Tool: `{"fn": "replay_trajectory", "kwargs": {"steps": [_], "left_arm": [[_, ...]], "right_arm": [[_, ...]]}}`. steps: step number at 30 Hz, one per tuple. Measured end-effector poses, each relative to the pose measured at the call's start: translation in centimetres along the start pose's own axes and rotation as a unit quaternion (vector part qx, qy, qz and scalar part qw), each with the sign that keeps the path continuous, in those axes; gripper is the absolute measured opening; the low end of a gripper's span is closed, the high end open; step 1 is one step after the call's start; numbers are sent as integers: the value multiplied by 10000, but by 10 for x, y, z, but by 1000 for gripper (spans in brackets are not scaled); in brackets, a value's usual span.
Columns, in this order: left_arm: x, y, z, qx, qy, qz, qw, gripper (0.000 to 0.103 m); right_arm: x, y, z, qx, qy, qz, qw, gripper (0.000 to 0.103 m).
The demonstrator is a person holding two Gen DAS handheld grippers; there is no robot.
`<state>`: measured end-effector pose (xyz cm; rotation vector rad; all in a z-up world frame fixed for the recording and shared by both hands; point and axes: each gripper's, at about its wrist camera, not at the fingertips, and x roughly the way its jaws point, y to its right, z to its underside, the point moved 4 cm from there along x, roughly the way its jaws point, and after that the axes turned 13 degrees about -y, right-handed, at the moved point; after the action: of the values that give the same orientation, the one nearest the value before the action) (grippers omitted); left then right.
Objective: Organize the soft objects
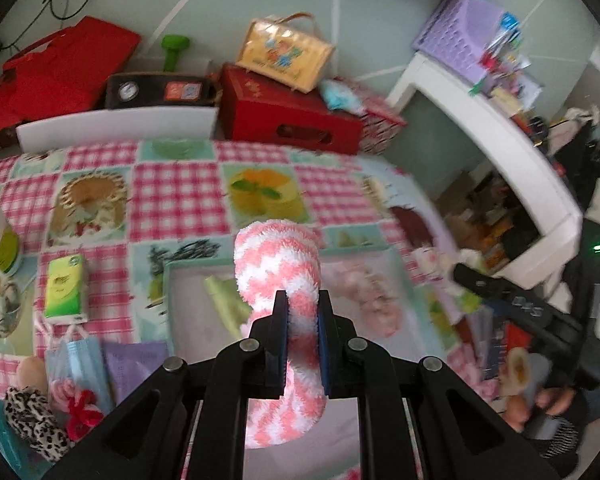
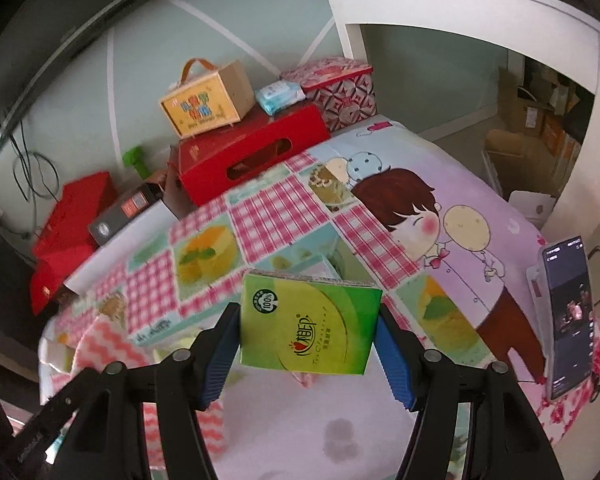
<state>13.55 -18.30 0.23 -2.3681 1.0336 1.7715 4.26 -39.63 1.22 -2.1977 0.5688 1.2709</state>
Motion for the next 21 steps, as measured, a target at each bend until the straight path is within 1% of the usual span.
{"fn": "replay_trajectory", "kwargs": {"steps": [2, 5, 7, 10, 13, 16, 21], "left_arm": [[10, -8, 1, -110, -159, -174, 9997, 13], [23, -20, 3, -280, -364, -268, 9986, 13], [29, -26, 6, -375, -495, -423, 9972, 13], [36, -32, 9, -458, -642, -556, 9953, 13], [41, -37, 10, -496, -744, -641, 9939, 13], [44, -38, 10, -487, -798, -767, 9927, 13], [49, -37, 10, -435, -863, -822, 9919, 13]], "right_arm": [[4, -2, 2, -97, -77, 105, 9999, 68], [13, -5, 5, -192, -213, 136, 9995, 68], [19, -7, 8, -271, -308, 211, 9989, 68], [29, -11, 12, -397, -448, 302, 9977, 68], [40, -13, 18, -507, -640, 363, 9960, 68], [53, -13, 26, -607, -886, 513, 9929, 68], [68, -15, 38, -745, -1190, 614, 9882, 68]]}}
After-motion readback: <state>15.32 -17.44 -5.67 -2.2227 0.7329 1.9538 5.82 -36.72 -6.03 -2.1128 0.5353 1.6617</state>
